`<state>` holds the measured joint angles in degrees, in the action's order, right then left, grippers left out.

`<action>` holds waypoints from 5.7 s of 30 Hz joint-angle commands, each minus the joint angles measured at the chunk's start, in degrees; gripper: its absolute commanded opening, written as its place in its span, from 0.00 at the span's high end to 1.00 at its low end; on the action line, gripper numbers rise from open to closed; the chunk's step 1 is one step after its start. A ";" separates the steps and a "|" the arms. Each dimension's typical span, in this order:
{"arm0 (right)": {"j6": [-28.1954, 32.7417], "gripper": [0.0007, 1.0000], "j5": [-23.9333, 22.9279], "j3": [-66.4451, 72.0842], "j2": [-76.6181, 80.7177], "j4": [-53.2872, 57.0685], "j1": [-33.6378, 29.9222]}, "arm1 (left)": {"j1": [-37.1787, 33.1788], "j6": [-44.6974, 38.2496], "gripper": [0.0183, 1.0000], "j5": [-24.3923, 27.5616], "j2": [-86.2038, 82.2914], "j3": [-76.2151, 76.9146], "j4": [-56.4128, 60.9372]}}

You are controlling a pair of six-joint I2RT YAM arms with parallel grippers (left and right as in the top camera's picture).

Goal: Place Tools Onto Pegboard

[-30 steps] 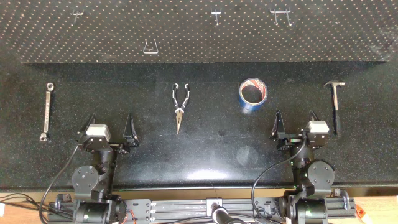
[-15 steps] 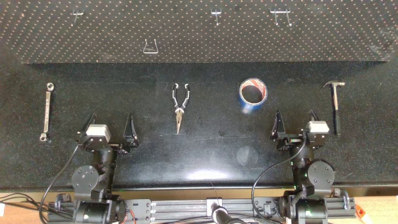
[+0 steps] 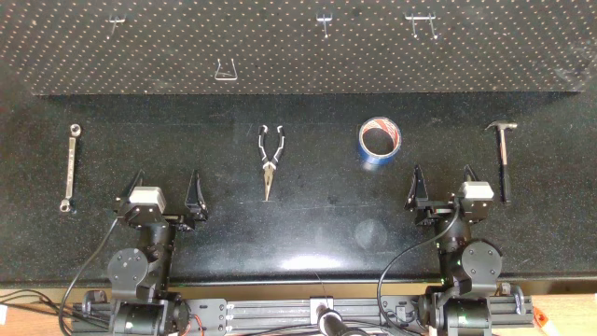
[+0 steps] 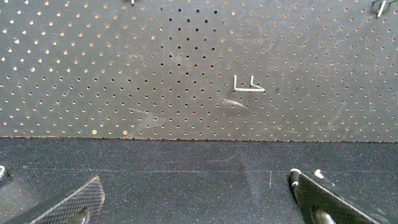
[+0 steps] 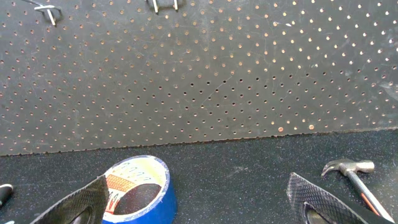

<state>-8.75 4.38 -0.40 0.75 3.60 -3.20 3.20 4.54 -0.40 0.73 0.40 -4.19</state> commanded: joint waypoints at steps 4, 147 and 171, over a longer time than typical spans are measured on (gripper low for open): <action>-0.63 0.07 -0.55 0.17 -0.13 0.39 0.39 | 0.20 -0.70 0.00 -1.05 -0.52 -0.09 -0.33; -0.63 0.07 -0.55 0.17 -0.13 0.39 0.39 | -51.54 -48.41 0.00 16.57 103.32 68.89 -40.63; -0.63 0.06 -0.55 0.17 -0.13 0.39 0.42 | -50.66 -46.36 0.00 12.48 107.75 68.89 -36.44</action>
<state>-8.75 4.34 -0.43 0.89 3.66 -3.20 -48.18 -42.15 12.84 107.50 69.45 -41.01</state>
